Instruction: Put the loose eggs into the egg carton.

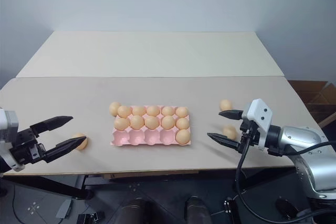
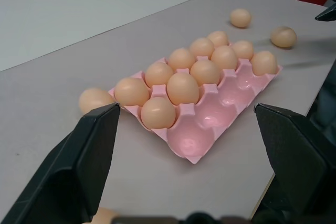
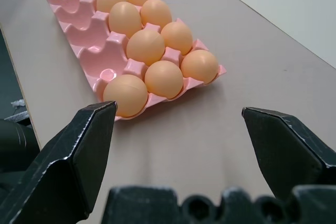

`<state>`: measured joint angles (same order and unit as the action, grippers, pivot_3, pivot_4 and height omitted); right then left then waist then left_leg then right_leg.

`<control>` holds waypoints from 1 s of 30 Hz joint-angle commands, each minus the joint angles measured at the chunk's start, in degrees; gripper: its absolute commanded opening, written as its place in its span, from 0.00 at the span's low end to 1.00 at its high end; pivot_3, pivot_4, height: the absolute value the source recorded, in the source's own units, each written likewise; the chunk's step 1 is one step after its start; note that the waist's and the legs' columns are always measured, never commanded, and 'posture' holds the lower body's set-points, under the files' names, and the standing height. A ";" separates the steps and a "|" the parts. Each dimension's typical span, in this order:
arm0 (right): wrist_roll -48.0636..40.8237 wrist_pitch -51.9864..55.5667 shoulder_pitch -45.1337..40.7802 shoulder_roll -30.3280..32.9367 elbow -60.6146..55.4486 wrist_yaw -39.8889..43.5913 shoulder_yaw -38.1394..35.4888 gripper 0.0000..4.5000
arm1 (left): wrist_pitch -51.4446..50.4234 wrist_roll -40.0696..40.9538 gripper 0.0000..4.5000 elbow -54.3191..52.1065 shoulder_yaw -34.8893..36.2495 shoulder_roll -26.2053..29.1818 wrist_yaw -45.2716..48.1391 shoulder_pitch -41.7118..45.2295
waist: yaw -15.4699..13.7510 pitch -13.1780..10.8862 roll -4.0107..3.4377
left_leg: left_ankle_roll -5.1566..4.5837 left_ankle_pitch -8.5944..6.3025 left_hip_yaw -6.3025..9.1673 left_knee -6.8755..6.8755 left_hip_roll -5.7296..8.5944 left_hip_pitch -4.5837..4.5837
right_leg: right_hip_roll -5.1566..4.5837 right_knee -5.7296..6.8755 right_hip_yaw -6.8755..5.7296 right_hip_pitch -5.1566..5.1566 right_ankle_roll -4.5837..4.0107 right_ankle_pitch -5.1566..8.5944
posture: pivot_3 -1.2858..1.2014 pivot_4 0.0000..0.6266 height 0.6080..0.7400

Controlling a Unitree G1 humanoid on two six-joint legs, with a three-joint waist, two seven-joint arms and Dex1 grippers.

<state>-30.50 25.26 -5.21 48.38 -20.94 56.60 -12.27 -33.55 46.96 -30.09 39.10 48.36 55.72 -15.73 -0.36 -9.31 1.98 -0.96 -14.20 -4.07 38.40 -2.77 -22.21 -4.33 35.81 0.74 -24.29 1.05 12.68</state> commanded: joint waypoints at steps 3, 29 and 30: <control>0.02 -1.83 0.16 -0.16 -1.74 -0.15 -1.12 1.00 | -2.23 1.72 0.99 -0.31 1.39 2.46 -0.64 1.13 | -0.02 0.00 0.00 | 0.00 0.00 0.01 0.00 0.00 0.00 | 0.01 -0.01 -0.01 0.00 0.00 0.00 | 0.52 0.24 1.00; 3.25 15.12 3.27 3.23 -4.97 -13.67 -3.33 1.00 | 0.69 -0.53 0.99 3.98 -8.54 4.50 5.77 10.46 | 0.03 0.01 0.00 | 0.00 0.00 0.00 0.00 0.01 0.00 | 0.00 0.01 0.01 0.00 0.02 0.01 | 0.52 0.24 1.00; 3.60 16.86 2.68 2.91 -4.92 -15.11 -2.38 1.00 | 0.75 -0.64 0.99 4.27 -8.91 4.54 6.09 10.87 | 0.16 0.01 0.01 | 0.00 0.00 0.00 0.00 0.00 0.02 | 0.01 0.02 0.01 0.01 0.02 0.01 | 0.52 0.24 1.00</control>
<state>-27.62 39.02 -1.29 51.48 -24.41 44.37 -15.52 -34.09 46.54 -25.85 30.20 52.05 60.95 -5.75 -0.21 -9.29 1.99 -0.96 -14.20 -4.07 38.40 -2.78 -22.20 -4.31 35.83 0.75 -24.29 1.07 12.68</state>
